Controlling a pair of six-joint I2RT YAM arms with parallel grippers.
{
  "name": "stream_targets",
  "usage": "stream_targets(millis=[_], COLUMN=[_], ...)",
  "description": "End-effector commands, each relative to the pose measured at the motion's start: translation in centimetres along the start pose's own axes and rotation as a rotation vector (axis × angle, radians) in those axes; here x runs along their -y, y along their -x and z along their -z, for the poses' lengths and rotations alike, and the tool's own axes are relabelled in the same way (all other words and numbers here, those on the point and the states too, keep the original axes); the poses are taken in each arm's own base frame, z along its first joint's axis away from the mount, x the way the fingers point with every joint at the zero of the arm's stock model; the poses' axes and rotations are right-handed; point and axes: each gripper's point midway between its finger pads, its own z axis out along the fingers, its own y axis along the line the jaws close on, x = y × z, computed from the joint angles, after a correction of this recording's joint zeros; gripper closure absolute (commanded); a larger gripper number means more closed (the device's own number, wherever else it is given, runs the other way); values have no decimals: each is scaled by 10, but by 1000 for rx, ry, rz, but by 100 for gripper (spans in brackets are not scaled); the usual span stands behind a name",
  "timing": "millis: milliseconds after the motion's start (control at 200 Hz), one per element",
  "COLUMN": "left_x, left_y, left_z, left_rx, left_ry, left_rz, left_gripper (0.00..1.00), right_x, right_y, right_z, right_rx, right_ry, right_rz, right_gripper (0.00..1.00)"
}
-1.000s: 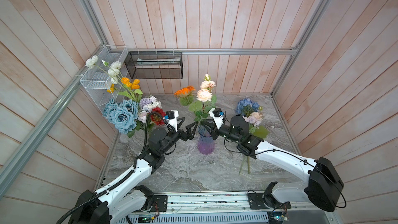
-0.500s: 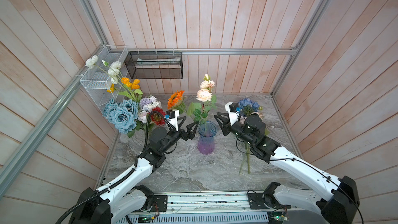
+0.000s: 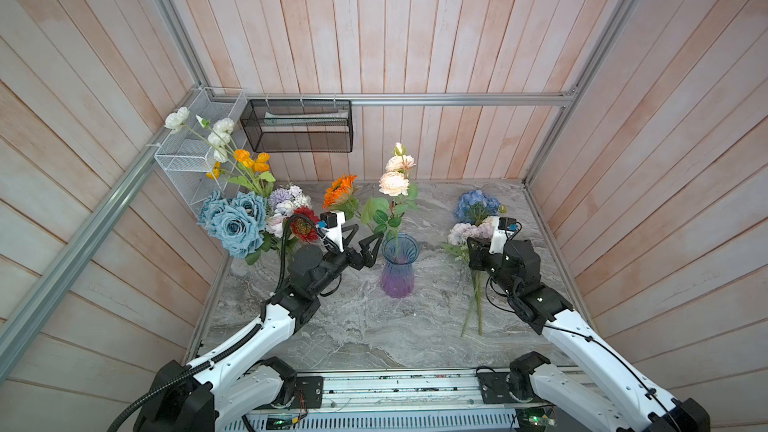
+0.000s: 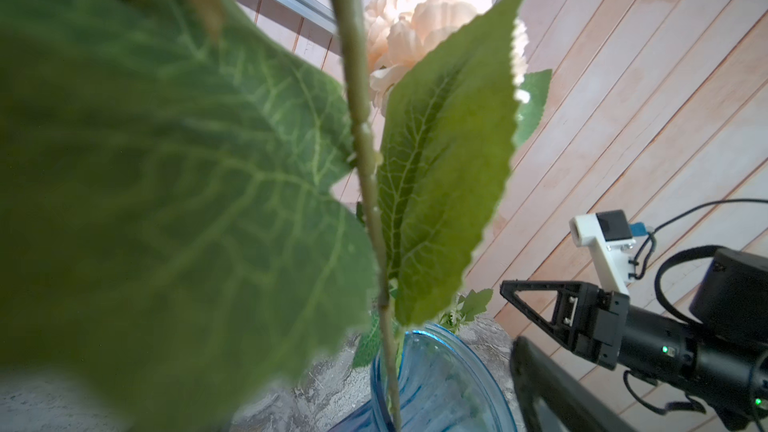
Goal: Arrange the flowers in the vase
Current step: 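Grasp the cream rose spray stems in the pile with the right gripper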
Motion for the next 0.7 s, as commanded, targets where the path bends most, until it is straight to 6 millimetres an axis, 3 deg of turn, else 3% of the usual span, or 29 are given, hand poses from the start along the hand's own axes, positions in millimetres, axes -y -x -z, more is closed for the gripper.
stream_targets(millis=[0,260,465,570,695], left_x=[-4,-5,-9,-10,-9], left_y=[3,5,3,3,3], left_z=[1,4,1,-1,-4], left_rx=[25,24,15,11,7], left_ry=[21,40,56,59,57], left_rz=[-5,-16,-9,-10,-9], left_gripper=[0,0,0,0,0], right_x=[34,95,106,110,107], right_y=[-20,-36,-56,-64,-68], right_z=[-4,-15,-25,-30,-37], right_rx=[-46,-51,-89,-114,-149], right_ry=[-28,-3,1,-4,24], right_rz=[-153,-352,-376,-387,-393], right_gripper=[77,78,76,70,68])
